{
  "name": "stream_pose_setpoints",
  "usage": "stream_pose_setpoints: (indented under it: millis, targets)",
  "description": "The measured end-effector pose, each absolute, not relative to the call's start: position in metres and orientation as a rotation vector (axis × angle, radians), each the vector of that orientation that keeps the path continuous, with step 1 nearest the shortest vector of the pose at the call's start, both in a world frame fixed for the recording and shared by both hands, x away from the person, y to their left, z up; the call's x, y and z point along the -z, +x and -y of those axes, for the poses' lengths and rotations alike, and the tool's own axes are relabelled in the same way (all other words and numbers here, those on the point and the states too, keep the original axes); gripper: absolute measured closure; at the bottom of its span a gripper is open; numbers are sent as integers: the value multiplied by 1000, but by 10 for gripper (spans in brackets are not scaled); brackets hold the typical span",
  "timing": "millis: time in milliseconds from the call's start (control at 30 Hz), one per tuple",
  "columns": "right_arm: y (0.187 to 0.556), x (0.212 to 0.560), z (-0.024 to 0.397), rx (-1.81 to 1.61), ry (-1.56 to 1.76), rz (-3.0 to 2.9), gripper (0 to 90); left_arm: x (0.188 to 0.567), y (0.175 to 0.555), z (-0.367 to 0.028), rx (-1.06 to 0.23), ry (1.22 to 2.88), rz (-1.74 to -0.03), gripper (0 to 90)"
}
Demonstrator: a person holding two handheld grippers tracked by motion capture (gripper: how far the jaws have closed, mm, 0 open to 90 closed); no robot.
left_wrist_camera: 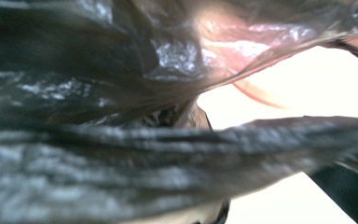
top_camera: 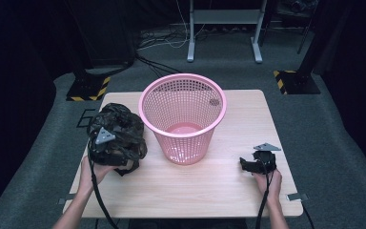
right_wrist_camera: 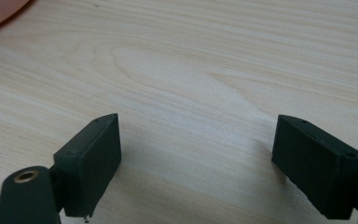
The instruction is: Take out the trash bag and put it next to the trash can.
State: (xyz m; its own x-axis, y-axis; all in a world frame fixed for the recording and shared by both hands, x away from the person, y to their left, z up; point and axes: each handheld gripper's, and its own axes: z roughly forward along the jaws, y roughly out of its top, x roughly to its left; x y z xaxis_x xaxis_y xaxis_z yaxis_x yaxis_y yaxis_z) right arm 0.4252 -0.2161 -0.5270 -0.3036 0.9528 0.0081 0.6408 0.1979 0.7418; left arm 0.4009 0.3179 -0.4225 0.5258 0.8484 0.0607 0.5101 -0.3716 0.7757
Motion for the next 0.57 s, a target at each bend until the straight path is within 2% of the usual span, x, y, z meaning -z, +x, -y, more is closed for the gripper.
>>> stream_pose_setpoints:
  millis: [300,567]
  targets:
    - [425,527,216,-904,1481,-2020,144,465,353,-319,-634,2049,-1096,1]
    - [425,527,216,-902,1480,-2018,143,502,330,-317,-654,2023,-1103,0]
